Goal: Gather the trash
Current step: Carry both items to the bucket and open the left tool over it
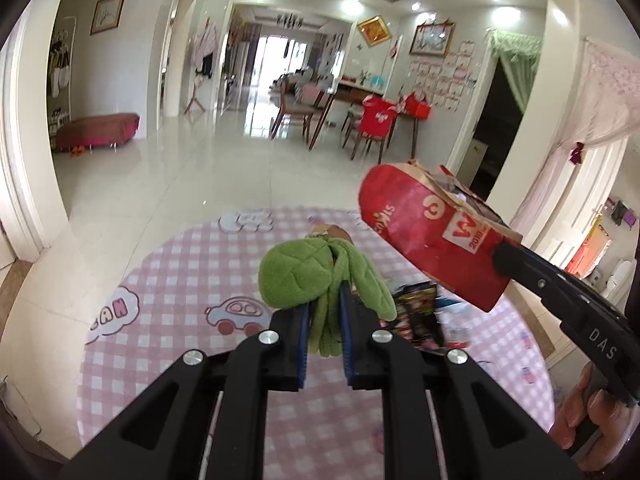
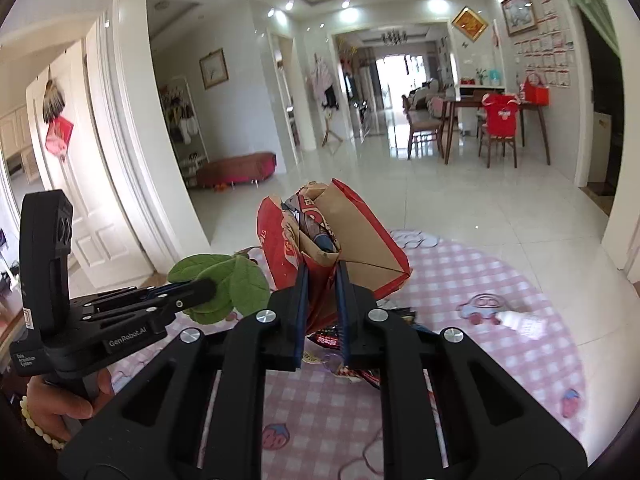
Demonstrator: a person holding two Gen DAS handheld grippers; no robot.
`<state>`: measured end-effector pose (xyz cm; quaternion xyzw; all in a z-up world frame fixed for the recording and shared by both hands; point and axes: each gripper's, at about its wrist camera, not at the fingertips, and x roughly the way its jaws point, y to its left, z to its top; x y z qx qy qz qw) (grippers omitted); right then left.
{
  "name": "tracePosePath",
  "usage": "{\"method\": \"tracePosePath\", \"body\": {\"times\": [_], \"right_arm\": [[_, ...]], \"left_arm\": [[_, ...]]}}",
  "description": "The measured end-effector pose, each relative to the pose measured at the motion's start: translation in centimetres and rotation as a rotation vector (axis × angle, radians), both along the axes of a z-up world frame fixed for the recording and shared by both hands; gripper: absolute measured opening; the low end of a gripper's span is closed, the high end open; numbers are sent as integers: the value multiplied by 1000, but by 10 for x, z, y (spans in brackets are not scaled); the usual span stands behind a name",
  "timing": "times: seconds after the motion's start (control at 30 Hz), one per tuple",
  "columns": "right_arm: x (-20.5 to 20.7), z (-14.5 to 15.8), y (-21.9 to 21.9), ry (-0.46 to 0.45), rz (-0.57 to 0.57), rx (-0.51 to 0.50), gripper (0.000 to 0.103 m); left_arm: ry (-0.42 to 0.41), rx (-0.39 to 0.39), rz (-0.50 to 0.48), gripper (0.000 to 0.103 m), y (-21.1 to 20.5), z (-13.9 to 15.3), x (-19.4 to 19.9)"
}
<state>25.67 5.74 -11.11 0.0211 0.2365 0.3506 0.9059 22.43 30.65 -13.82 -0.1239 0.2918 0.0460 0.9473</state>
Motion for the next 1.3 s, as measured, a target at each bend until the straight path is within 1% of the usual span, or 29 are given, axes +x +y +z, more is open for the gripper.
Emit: {"method": "tracePosePath", "body": {"times": [0.13, 0.23, 0.43, 0.57, 0.67, 0.77, 0.9, 1.0, 1.13, 1.2, 1.23, 1.27, 1.3], "right_arm": [[-20, 15, -36, -29, -49, 28, 13], [-34, 19, -63, -30, -97, 55, 13], [-59, 13, -154, -34, -243, 112, 13], [-78, -1, -226, -22, -393, 144, 13], [-94, -16, -276, -1, -506, 181, 13], [-108, -33, -320, 19, -612, 192, 13], [-122, -54, -369, 52, -713, 205, 13], [-125, -65, -395, 72, -765, 214, 13], [-128, -86, -422, 101, -825, 213, 13], [-128, -94, -429, 116, -843, 214, 13], [-134, -99, -426, 123, -850, 213, 13], [-135, -103, -428, 131, -857, 211, 13], [-134, -106, -432, 138, -862, 209, 13]], "left_arm": [[-34, 10, -45, 13, -27, 18, -17], [-52, 23, -102, 13, -59, 28, -25], [-54, 33, -246, 13, -139, 37, -26], [-33, 40, -362, 13, -199, 34, -22], [3, 50, -466, 13, -248, 24, -15], [46, 62, -569, 13, -303, 10, -8], [110, 67, -689, 14, -361, -17, 2], [163, 86, -741, 14, -399, -40, 14], [220, 103, -776, 15, -438, -64, 27], [240, 102, -775, 20, -450, -72, 33], [251, 96, -771, 25, -455, -77, 38], [263, 91, -766, 39, -460, -82, 41], [273, 92, -760, 57, -464, -88, 45]]}}
